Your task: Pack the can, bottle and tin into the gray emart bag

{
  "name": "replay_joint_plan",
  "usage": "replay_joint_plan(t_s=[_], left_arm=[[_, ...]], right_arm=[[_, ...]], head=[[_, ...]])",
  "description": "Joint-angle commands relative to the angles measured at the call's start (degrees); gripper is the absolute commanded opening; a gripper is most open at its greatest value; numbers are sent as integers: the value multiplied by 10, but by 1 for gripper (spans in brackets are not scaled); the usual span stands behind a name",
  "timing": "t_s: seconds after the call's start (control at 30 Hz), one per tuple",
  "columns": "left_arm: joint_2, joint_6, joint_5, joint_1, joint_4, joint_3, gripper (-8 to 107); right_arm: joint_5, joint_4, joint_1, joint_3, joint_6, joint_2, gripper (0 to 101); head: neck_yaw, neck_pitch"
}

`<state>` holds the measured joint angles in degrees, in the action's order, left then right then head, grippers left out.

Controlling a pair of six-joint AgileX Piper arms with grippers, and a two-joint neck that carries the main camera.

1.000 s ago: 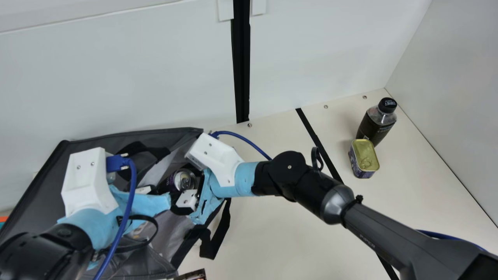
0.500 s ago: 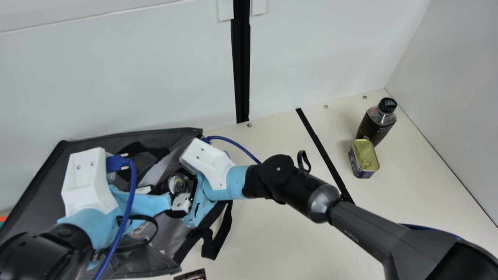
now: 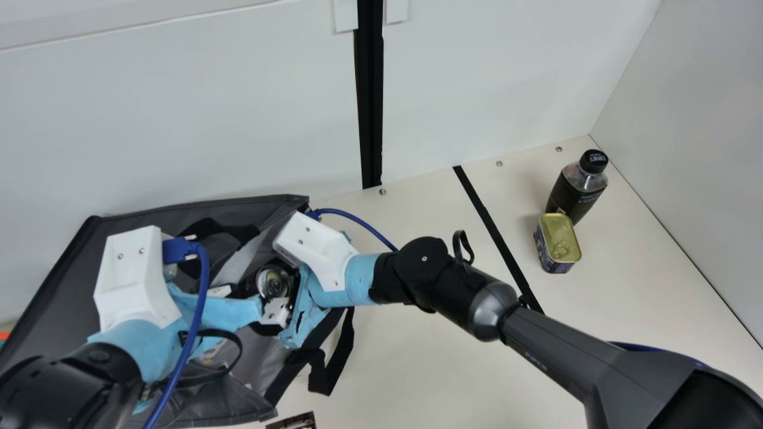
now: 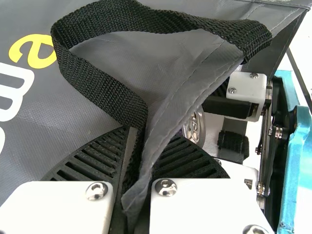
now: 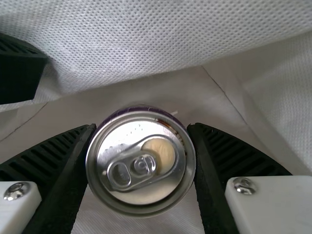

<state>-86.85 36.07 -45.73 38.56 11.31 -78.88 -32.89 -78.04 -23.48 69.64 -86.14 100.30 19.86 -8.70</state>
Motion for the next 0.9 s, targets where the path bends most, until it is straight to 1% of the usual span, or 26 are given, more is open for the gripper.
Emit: replay_joint_plan(t_s=[0.0, 0.17, 0.53, 0.7, 0.87], left_arm=[[0, 0, 0, 0, 0, 0, 10], [0, 0, 0, 0, 0, 0, 10], [0, 0, 0, 0, 0, 0, 10], [0, 0, 0, 0, 0, 0, 10], [0, 0, 0, 0, 0, 0, 10]], right_arm=[[0, 2, 1, 0, 1, -2, 75], [-5, 6, 5, -1, 2, -6, 91], [-29, 22, 22, -12, 3, -29, 91], [-41, 31, 33, -24, 0, -46, 91], [-45, 43, 43, -41, 4, -68, 91]], head=[[1, -13], [1, -13], [1, -13], [1, -13], [1, -13]])
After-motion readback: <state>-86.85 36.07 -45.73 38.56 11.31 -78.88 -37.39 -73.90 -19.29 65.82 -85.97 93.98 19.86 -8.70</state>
